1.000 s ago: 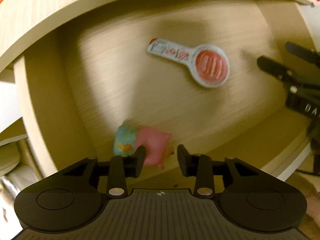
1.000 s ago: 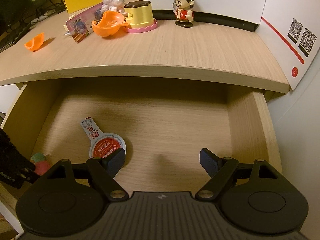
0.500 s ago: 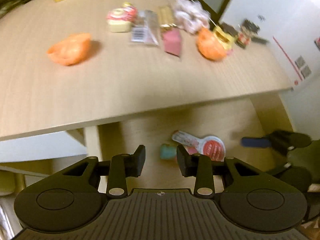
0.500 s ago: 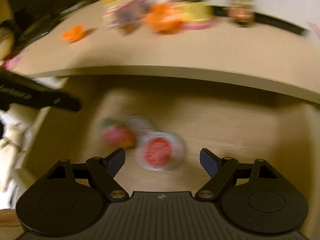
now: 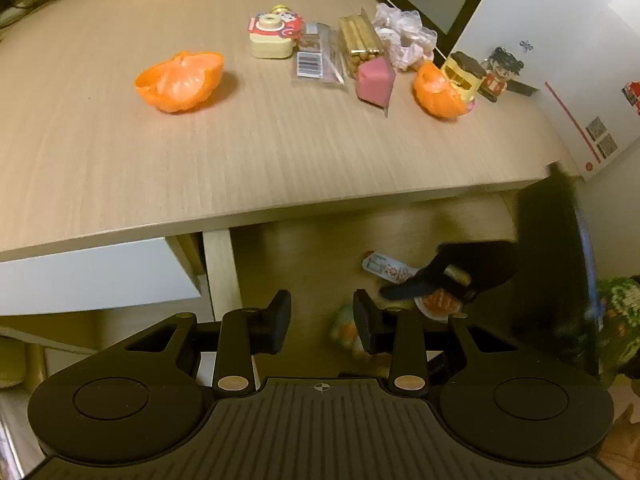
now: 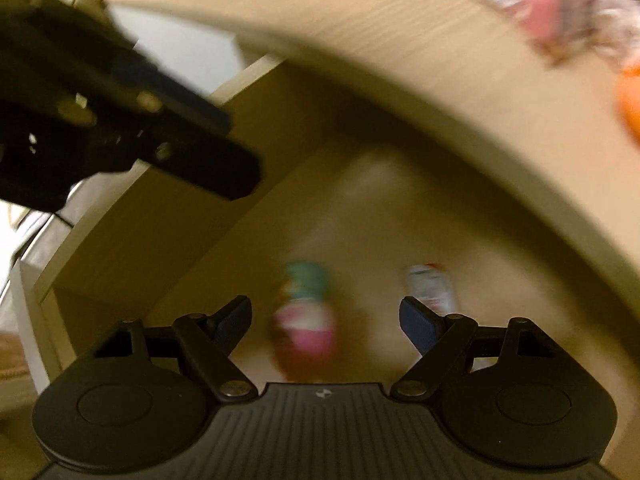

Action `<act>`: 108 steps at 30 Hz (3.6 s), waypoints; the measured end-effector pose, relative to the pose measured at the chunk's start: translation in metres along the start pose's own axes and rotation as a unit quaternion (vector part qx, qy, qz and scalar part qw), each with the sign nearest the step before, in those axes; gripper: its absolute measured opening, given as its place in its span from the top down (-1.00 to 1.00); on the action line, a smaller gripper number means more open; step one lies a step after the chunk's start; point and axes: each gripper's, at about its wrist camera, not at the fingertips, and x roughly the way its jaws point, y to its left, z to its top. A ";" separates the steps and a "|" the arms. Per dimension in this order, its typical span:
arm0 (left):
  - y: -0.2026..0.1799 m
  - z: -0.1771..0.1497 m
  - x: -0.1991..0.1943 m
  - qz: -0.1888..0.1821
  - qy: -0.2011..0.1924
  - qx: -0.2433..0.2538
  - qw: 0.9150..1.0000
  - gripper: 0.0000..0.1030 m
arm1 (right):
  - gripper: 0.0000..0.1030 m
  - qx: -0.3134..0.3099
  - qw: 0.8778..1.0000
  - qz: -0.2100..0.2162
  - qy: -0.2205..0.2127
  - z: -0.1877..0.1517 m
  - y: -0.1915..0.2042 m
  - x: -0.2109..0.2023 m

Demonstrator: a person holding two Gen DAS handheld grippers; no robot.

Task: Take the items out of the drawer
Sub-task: 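Move both open tools back down into the drawer, then grasp pink pig figure keychain with the right tool, then grasp red-and-white lid spoon with left tool while right tool holds pig figure, then carry pig figure with right tool while left tool carries lid spoon to desk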

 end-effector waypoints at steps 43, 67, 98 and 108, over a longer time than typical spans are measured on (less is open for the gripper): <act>-0.129 -0.038 0.093 -0.065 -0.023 0.432 0.899 0.21 | 0.11 0.341 0.922 -0.134 -0.120 -0.157 -0.120 -0.085; -0.105 -0.011 0.116 -0.020 -0.019 0.430 0.902 0.22 | 0.11 0.352 0.921 -0.116 -0.116 -0.160 -0.120 -0.087; -0.099 -0.025 0.034 -0.087 -0.001 0.311 0.947 0.49 | 0.11 0.306 0.933 -0.155 -0.107 -0.148 -0.083 -0.117; -0.016 0.055 -0.074 -0.004 -0.192 0.151 0.970 0.49 | 0.11 0.194 0.930 -0.166 -0.263 -0.029 -0.071 -0.196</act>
